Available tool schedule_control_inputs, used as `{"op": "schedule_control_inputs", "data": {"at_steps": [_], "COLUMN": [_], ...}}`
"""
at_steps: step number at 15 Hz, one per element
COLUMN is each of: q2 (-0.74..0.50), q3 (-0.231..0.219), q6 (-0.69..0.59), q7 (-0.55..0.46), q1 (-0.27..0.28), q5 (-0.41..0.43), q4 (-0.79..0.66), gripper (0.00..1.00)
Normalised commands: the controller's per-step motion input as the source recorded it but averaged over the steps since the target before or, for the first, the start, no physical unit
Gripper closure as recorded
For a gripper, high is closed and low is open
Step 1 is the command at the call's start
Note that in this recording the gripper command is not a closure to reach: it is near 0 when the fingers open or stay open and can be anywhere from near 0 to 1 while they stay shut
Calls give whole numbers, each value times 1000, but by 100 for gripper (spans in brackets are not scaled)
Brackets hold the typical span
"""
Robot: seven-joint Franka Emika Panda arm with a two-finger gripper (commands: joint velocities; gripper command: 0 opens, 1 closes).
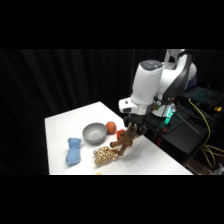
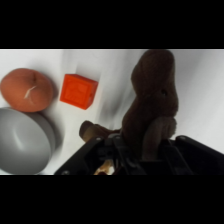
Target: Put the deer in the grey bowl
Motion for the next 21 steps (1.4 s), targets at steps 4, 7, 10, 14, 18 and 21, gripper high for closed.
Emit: {"op": "schedule_control_inputs", "data": {"at_steps": [4, 7, 10, 14, 18, 21], "q2": [-153, 325, 531, 500, 381, 267], "q3": [-44, -70, -75, -95, -92, -37], "q6": [-345, 15, -23, -57, -112, -75], "q7": [-352, -143, -126, -183, -170, -207], "q1": [-247, -207, -132, -85, -62, -65], "q5": [97, -57, -39, 3, 17, 113], "q4": [349, 429, 481, 494, 447, 327], "gripper": [47, 46, 49, 50, 51, 50]}}
